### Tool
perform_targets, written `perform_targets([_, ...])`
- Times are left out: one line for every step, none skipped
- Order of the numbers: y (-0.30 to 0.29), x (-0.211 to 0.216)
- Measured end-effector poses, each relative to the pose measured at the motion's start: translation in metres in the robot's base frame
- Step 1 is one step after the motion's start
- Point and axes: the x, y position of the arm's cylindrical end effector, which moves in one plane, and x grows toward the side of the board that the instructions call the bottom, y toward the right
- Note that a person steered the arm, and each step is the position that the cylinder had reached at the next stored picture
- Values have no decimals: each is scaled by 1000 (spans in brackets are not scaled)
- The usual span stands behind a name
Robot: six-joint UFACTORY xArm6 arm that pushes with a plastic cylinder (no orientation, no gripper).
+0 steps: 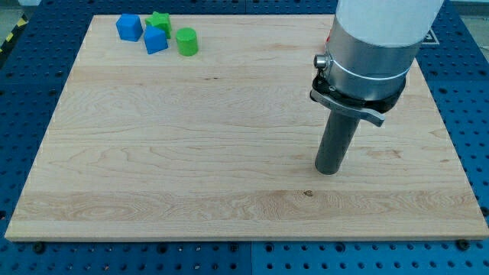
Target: Separate the red circle from the yellow heart
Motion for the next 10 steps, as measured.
perform_targets([0, 0])
perform_targets([4, -14])
perform_targets([33, -53])
perform_targets([68, -92])
perform_targets([110, -124])
perform_targets([117, -130])
perform_targets([135, -139])
perform_targets([177, -177])
perform_targets([179, -181])
perform_targets([177, -216])
